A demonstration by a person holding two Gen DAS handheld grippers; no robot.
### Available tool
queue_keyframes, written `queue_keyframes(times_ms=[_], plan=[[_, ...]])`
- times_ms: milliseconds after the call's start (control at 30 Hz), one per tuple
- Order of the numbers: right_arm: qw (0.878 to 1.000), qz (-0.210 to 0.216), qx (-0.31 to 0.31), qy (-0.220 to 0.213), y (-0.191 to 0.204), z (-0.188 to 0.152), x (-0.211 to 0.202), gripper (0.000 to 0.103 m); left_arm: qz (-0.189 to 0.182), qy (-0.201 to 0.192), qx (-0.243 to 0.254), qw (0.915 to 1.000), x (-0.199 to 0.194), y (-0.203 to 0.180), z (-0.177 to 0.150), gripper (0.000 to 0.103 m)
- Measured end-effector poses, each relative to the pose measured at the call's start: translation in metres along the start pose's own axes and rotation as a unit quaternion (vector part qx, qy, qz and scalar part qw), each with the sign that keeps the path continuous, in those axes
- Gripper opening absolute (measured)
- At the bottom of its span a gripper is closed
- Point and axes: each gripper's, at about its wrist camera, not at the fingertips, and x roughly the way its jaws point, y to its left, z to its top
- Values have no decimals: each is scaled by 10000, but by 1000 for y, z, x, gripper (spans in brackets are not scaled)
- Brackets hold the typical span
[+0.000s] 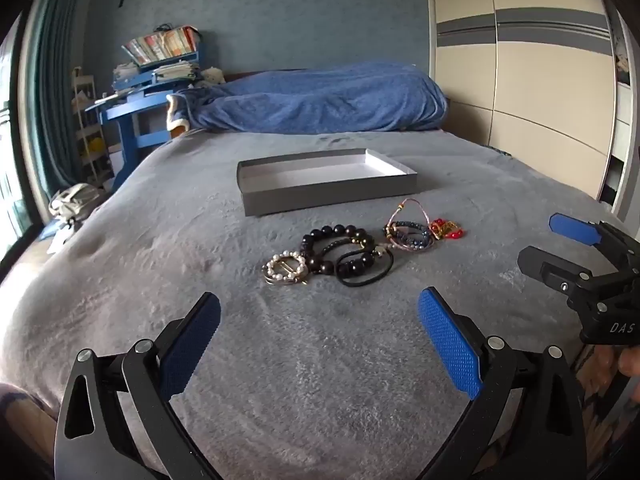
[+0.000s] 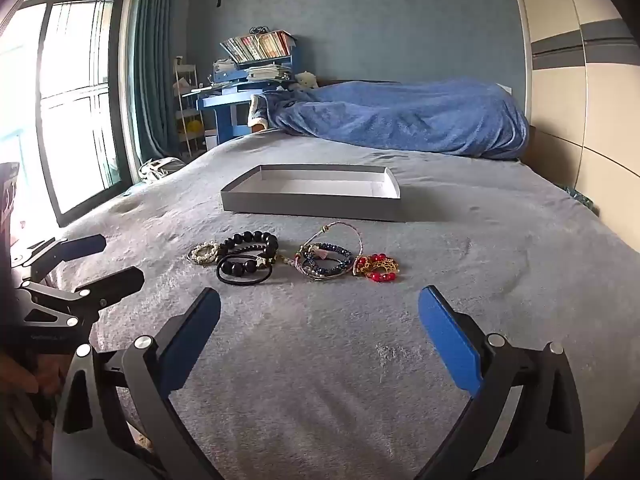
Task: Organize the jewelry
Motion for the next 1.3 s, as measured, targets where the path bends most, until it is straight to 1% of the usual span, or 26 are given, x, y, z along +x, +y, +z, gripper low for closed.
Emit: queue_keyframes(times_ms=[300, 567, 600, 800, 1233, 1300], plan=[[10000, -25, -24, 18, 1, 1, 1, 98, -41, -18, 6, 10000, -3, 1, -4, 98], [10000, -41, -26, 55, 2, -1, 4, 98, -37, 67, -6, 10000, -2, 0, -4, 98], [10000, -42, -23, 61, 2, -1, 4, 98, -39, 80, -20, 10000, 6, 1, -4, 98], [10000, -38, -7, 55, 3, 0, 8, 98, -59, 96, 2, 9999, 3, -1, -1, 98], [10000, -28, 15, 38, -1, 1, 3, 98, -75, 169, -27, 9998, 4, 4, 0, 98], [10000, -30, 17, 39, -1, 1, 3, 98, -67, 171, -18, 9998, 9, 2, -3, 98]])
